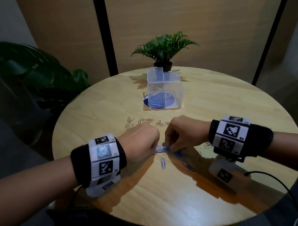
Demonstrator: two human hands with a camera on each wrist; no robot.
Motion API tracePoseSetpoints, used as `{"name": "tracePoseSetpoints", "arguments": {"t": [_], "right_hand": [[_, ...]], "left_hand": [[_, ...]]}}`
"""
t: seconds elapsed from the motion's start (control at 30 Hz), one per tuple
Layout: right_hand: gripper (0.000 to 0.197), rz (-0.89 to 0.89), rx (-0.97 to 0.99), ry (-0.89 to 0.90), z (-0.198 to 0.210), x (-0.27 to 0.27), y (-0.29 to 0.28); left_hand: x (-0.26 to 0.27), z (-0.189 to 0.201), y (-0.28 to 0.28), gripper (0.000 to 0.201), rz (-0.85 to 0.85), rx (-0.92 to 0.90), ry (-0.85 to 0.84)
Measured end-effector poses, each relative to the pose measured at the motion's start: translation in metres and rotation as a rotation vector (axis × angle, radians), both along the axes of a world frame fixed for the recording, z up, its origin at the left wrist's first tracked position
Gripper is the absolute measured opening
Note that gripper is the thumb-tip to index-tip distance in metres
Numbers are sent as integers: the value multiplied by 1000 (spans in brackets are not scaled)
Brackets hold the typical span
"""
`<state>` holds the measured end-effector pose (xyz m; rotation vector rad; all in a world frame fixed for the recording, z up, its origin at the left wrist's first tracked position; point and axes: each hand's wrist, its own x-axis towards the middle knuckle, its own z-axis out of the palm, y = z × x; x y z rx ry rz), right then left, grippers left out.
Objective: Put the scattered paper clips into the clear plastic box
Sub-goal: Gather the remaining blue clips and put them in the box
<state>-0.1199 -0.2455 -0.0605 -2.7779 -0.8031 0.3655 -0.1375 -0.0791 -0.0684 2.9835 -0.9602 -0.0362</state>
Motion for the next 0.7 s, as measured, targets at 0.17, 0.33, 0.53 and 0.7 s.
{"name": "tracePoseSetpoints", "arguments": {"t": [0.17, 0.33, 0.53, 0.7], "right_hand": [[2, -137, 358, 251, 37, 30, -22], [5, -361, 418, -165, 70, 99, -6], [38, -468, 38, -440, 60, 157, 30], [48, -500, 129, -281, 64, 166, 30]], "left_hand": [[2, 9, 15, 15, -32, -11, 90], [43, 38, 31, 11, 160, -591, 184], [111, 53, 7, 12, 406, -1017, 66], [160, 44, -9, 16, 535, -943, -56]]}}
